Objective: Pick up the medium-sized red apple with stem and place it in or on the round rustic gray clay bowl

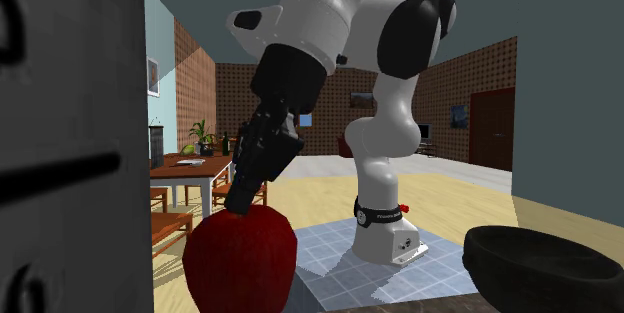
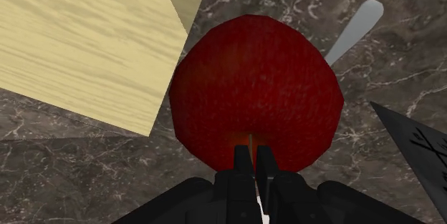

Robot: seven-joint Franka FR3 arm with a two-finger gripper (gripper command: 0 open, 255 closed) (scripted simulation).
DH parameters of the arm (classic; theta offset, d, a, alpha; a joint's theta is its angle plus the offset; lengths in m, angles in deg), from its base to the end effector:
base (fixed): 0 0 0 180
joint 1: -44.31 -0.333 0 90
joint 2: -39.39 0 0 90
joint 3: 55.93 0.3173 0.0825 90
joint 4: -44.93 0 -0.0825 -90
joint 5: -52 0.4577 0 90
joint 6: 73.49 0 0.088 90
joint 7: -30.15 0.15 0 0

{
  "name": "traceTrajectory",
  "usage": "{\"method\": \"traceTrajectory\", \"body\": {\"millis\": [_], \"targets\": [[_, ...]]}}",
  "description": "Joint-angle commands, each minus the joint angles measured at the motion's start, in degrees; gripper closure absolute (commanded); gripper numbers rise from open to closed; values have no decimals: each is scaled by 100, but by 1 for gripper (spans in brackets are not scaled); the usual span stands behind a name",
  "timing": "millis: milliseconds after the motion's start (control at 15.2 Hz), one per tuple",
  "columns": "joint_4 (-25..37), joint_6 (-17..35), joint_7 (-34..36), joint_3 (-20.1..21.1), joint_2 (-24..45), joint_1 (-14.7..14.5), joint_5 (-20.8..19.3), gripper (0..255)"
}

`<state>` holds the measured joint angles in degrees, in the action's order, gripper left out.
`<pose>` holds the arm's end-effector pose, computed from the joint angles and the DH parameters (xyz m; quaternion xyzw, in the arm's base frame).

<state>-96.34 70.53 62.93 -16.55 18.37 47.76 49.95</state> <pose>0.4489 0.3083 0.3548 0.9774 0.0421 0.2069 0.0141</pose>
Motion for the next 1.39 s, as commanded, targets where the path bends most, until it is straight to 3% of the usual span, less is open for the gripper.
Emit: {"method": "traceTrajectory", "body": {"millis": [0,1320], "targets": [[104,-166,-67,-59,-68,-45,60,255],[1260,-1736,-569,-536,-522,-239,352,255]]}}
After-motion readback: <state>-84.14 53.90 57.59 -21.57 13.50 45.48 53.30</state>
